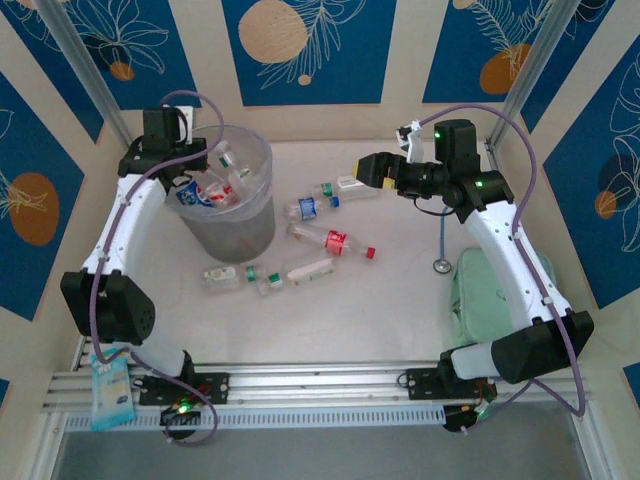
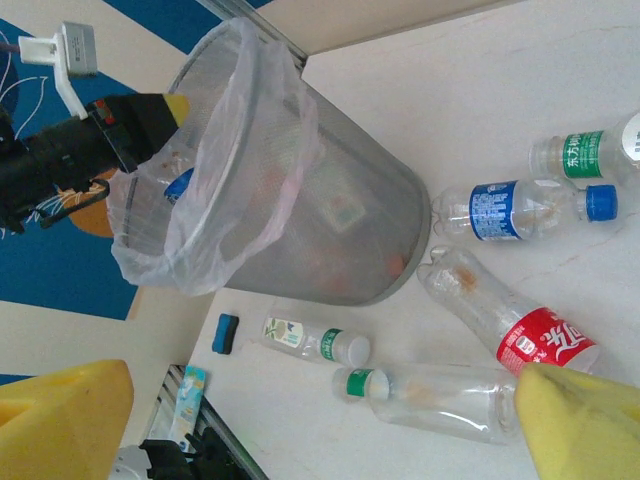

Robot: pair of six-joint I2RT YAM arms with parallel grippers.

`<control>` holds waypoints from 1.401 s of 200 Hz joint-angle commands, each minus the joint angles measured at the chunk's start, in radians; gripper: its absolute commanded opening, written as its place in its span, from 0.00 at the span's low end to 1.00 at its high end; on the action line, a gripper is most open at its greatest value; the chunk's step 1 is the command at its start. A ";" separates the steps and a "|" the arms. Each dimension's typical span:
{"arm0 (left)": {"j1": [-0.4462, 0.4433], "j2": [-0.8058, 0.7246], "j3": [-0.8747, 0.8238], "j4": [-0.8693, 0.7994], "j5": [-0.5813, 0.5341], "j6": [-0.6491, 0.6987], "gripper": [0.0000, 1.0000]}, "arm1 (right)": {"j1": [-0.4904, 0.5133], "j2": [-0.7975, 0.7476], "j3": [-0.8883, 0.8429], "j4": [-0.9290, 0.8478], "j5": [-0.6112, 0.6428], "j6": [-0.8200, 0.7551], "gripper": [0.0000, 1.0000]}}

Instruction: Put the plastic bottles in the bin

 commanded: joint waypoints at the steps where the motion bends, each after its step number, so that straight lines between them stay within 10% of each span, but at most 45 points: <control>1: 0.020 -0.011 -0.081 0.005 0.014 -0.037 0.00 | 0.006 0.006 -0.014 0.008 -0.011 -0.001 0.98; 86: 0.019 0.011 -0.110 0.086 0.151 -0.104 0.00 | 0.026 0.092 -0.017 -0.162 0.170 -0.081 0.93; 122: 0.017 0.002 0.010 -0.011 0.196 -0.053 0.39 | 0.104 0.194 0.002 -0.255 0.310 -0.257 0.91; 170: -0.003 -0.024 0.181 -0.165 0.234 0.022 0.65 | 0.214 0.321 -0.009 -0.276 0.502 -0.528 0.91; 280: -0.079 -0.250 0.010 -0.154 0.418 -0.116 0.77 | 0.227 0.622 0.052 -0.265 0.478 -0.643 0.88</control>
